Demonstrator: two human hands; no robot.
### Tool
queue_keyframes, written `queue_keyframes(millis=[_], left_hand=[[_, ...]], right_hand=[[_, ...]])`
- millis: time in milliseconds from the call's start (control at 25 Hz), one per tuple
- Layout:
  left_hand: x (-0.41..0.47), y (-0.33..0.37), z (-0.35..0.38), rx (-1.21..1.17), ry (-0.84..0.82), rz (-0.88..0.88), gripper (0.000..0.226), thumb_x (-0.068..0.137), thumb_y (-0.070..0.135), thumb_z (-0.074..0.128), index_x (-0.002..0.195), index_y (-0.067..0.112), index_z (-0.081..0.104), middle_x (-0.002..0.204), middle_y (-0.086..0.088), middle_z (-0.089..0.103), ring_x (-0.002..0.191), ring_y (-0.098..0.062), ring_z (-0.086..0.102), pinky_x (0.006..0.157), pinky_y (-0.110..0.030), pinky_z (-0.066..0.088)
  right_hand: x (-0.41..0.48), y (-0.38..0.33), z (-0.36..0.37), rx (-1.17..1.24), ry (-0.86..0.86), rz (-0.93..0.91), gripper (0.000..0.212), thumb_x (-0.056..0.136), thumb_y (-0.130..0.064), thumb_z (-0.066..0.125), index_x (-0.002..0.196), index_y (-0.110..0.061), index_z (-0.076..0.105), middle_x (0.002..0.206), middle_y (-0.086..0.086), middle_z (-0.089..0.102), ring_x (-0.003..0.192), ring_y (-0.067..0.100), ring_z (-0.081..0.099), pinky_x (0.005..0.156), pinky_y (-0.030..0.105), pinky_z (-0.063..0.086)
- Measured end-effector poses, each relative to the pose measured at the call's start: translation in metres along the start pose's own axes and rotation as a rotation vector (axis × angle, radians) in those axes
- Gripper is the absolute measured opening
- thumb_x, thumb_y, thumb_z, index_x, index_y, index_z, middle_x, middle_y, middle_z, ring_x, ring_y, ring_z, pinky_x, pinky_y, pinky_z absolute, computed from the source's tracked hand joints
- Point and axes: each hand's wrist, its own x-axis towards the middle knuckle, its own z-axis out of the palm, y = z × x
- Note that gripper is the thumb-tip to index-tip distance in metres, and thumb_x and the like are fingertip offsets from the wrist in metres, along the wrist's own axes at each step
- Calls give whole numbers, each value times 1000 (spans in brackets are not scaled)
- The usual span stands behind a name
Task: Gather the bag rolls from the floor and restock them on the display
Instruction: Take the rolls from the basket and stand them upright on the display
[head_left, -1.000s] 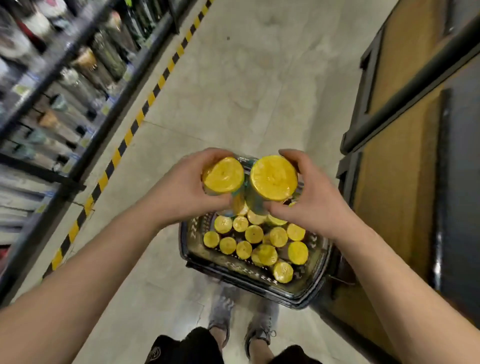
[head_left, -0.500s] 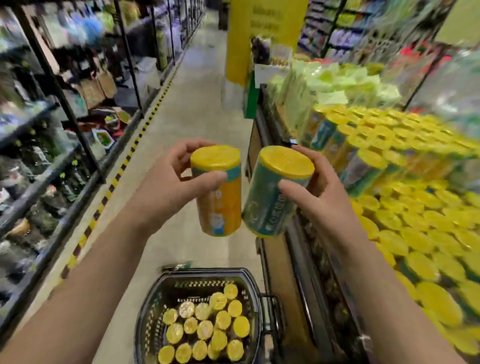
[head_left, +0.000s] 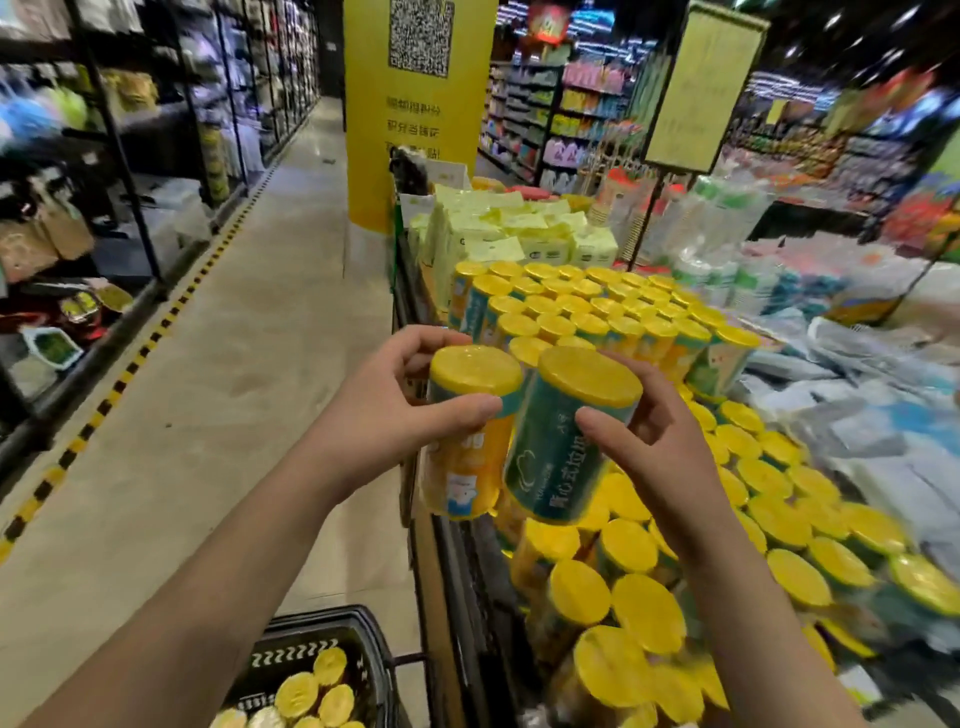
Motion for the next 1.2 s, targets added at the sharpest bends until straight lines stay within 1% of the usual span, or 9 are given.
queue_keyframes(millis=[160, 320, 440, 640, 760, 840, 1000, 1080, 1200], left_hand=[[37, -3, 106, 20, 80, -10, 67, 59, 46, 92, 120, 35, 65, 113, 10, 73, 107, -8, 68, 86, -32, 57], [66, 6, 180, 33, 156, -51, 71, 58, 46, 94, 120, 30, 64, 113, 6, 74, 108, -12, 69, 86, -32, 58], [80, 21, 221, 109, 212, -95, 77, 55, 50, 96, 122, 31, 63, 114, 7, 74, 107, -9, 69, 93, -39, 58], [94, 24, 245, 212, 214, -122, 81, 50, 60, 92, 123, 42, 64, 118, 17, 70, 112, -6, 67, 97, -41, 56], [104, 27, 254, 271, 170, -140, 78, 52, 62, 91, 124, 47, 62, 116, 26, 67, 110, -3, 67, 96, -39, 57], [115, 25, 258, 302, 142, -133, 79, 54, 63, 89, 126, 49, 60, 119, 26, 66, 112, -3, 66, 96, -37, 57], [146, 14, 263, 445, 130, -123, 76, 64, 55, 88, 132, 42, 56, 125, 24, 60, 112, 4, 59, 92, -25, 56], [170, 7, 269, 564, 100, -108, 75, 67, 52, 88, 132, 37, 54, 128, 19, 57, 113, 0, 56, 92, -26, 54], [206, -13, 274, 799, 30, -65, 78, 70, 51, 87, 135, 28, 52, 132, 10, 54, 119, -10, 52, 97, -28, 48]], right_hand=[[30, 47, -105, 16, -15, -10, 87, 59, -66, 85, 136, -38, 55, 132, -14, 65, 122, 8, 61, 103, 46, 51], [61, 77, -182, -10, -88, -26, 78, 62, -63, 84, 133, -45, 56, 133, -19, 63, 124, 5, 59, 102, 43, 52], [82, 85, -223, -5, -125, -29, 78, 60, -63, 82, 132, -45, 56, 130, -21, 63, 121, 1, 59, 100, 39, 53], [103, 95, -243, 6, -149, -63, 81, 58, -68, 82, 132, -47, 55, 131, -19, 63, 121, 4, 60, 101, 43, 53], [108, 94, -250, 0, -155, -44, 83, 58, -68, 82, 133, -48, 53, 131, -22, 61, 120, 1, 59, 99, 39, 54], [113, 97, -256, -21, -166, -36, 82, 60, -67, 85, 133, -49, 52, 130, -24, 60, 120, 0, 58, 98, 35, 54], [122, 104, -267, -57, -140, -43, 81, 60, -64, 84, 133, -50, 51, 129, -28, 58, 120, -3, 56, 96, 30, 52], [124, 109, -272, -69, -128, -46, 81, 59, -64, 83, 132, -49, 51, 127, -31, 57, 119, -5, 56, 96, 29, 51], [127, 115, -278, -85, -127, -59, 83, 59, -63, 83, 134, -46, 51, 126, -32, 55, 118, -5, 55, 95, 25, 51]])
